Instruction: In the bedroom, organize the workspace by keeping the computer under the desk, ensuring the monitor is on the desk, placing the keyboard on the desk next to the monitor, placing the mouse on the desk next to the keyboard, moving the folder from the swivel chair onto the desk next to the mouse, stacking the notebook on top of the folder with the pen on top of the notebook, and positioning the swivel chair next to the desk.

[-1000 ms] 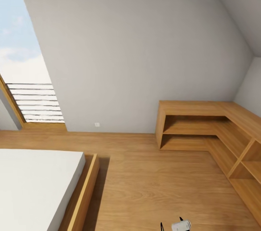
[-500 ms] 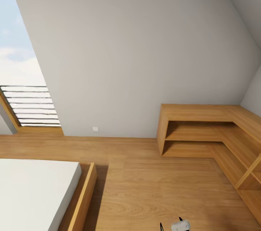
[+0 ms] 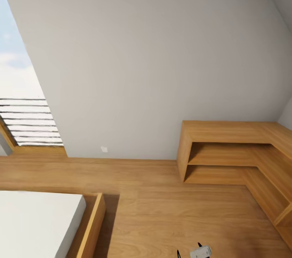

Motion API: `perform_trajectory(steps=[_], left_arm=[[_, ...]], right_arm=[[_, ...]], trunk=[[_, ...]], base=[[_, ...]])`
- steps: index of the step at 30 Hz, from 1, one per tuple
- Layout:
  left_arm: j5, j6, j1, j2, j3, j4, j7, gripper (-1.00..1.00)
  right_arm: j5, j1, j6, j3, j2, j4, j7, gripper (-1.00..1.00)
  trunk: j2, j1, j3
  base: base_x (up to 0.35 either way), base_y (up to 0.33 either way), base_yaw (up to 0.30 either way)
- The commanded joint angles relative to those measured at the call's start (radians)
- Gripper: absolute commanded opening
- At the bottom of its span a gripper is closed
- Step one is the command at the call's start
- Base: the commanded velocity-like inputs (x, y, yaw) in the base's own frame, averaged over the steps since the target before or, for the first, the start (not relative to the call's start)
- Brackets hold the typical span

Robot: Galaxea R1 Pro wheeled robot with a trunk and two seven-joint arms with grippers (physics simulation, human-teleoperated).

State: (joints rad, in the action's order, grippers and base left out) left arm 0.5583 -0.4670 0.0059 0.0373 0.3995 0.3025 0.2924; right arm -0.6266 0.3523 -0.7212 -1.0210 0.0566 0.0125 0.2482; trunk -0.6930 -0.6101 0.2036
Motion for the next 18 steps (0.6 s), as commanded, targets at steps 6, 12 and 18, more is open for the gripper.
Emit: perform_trajectory(steps=[6, 12, 18], left_arm=[[0.005, -0.001, 0.0, 0.001, 0.009, 0.003, 0.008, 1.0], [0.005, -0.001, 0.0, 0.001, 0.008, 0.003, 0.008, 1.0], [0.005, -0.001, 0.0, 0.001, 0.008, 0.003, 0.008, 1.0]], right_arm=[[0.0, 0.0, -0.006, -0.007, 0.0, 0.0, 0.008, 1.0], [-0.006, 0.0, -0.007, -0.005, 0.0, 0.0, 0.009, 1.0], [-0.007, 0.0, -0.007, -0.004, 0.0, 0.0, 0.008, 1.0]], trunk=[[-0.001, -0.001, 0.001], [-0.001, -0.001, 0.001], [-0.001, -0.001, 0.001]], base=[[0.326, 0.0, 0.0], [0.326, 0.0, 0.0], [0.326, -0.008, 0.0]])
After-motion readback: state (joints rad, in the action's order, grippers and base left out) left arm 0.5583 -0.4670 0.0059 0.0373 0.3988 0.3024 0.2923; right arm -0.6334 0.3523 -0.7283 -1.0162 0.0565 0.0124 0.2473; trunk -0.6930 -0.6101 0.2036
